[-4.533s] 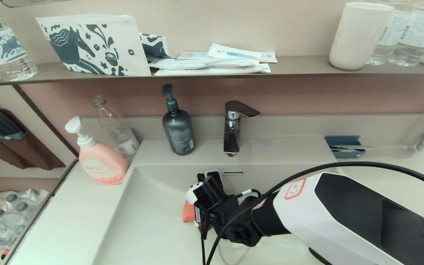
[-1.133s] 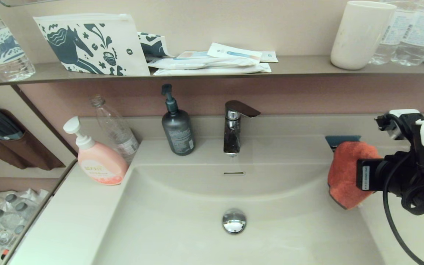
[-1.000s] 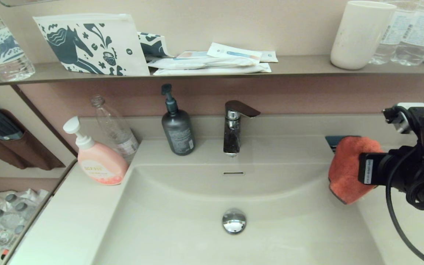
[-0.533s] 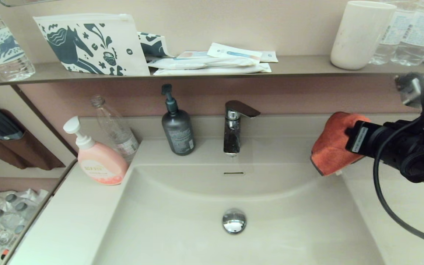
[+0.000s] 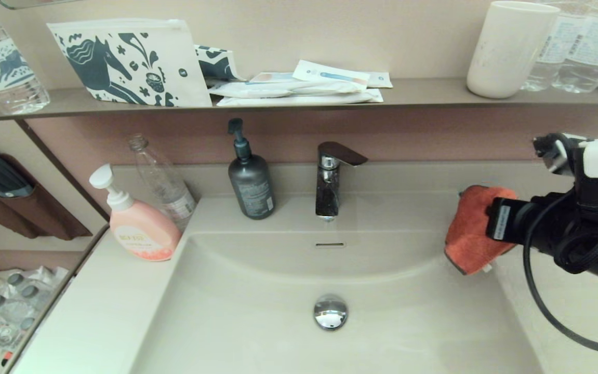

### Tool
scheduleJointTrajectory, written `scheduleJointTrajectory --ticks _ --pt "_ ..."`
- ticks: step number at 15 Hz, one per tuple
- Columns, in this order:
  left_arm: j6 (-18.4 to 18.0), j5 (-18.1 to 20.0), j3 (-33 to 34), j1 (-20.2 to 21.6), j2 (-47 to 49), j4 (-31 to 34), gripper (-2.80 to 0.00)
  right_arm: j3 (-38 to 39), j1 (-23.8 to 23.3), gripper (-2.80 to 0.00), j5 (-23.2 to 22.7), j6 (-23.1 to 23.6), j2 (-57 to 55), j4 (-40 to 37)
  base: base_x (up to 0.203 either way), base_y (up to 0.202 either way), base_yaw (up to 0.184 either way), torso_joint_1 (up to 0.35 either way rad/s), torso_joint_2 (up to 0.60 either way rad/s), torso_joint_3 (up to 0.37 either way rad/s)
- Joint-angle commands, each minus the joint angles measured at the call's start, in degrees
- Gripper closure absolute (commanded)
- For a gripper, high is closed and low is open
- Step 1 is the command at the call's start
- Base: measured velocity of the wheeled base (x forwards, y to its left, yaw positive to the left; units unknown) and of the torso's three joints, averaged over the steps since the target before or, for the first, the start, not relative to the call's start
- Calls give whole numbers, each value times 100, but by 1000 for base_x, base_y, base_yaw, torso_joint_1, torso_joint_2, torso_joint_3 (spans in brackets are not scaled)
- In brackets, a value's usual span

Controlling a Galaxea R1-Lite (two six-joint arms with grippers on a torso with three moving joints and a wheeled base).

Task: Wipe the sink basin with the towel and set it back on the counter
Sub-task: Wipe the sink

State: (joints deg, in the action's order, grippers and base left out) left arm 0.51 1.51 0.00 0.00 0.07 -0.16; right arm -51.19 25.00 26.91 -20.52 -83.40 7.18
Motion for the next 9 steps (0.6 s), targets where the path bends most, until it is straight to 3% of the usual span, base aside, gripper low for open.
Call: scheduleJointTrajectory --ticks 1,5,9 --pt "2 -1 0 0 1 -2 0 8 -797 0 -169 269 364 -211 0 0 0 0 0 0" --pt "2 -1 0 0 1 -2 0 331 -2200 0 -979 1175 513 -248 0 0 0 0 0 0" --pt "2 -1 0 0 1 -2 0 859 -2651 0 -1437 1340 249 -108 0 0 0 0 0 0"
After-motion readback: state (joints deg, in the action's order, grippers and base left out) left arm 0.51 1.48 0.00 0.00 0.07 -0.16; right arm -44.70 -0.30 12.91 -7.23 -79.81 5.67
